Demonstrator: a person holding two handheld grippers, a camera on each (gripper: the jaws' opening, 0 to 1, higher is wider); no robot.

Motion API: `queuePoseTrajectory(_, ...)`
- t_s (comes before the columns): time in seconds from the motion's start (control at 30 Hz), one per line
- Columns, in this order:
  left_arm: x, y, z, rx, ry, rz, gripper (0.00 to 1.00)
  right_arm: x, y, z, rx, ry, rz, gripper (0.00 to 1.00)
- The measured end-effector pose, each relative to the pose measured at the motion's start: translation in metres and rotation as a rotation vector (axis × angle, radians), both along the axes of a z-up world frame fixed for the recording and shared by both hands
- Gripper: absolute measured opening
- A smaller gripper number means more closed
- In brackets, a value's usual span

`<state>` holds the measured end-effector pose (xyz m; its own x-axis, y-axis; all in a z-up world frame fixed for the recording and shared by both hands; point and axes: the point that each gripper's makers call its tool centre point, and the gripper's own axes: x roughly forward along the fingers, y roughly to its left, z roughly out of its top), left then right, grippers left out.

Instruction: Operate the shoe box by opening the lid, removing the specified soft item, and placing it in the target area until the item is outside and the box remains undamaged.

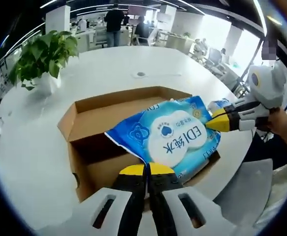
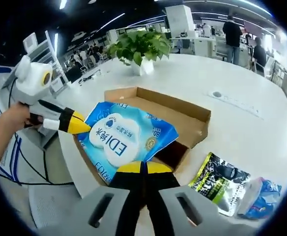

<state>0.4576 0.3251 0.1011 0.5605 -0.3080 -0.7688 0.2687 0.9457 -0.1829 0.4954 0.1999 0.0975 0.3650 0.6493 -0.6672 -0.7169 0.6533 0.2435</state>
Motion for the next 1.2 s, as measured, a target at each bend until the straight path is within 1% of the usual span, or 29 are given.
queuePoseTrajectory(0.17, 0.002, -0.021, 0.002, -0.008, -0.005, -0.026, 0.0, 0.0, -0.021, 0.002, -0.006, 0.009, -0.028, 0.0)
queuePoseTrajectory(0.53, 0.005, -0.069, 0.001, -0.032, -0.02, -0.079, 0.0, 0.0, -0.072, 0.003, -0.018, 0.023, -0.093, 0.0)
queuePoseTrajectory(0.87, 0.012, -0.102, 0.001, -0.049, -0.02, -0.124, 0.0, 0.002, -0.106, 0.003, -0.035, 0.031, -0.142, 0.0)
queuePoseTrajectory(1.0, 0.016, -0.115, -0.003, -0.044, -0.019, -0.146, 0.0, 0.003, -0.119, 0.001, -0.046, 0.033, -0.159, 0.0)
queuePoseTrajectory(1.2, 0.022, -0.134, -0.005, -0.061, -0.019, -0.169, 0.0, 0.006, -0.141, -0.002, -0.064, 0.038, -0.188, 0.0)
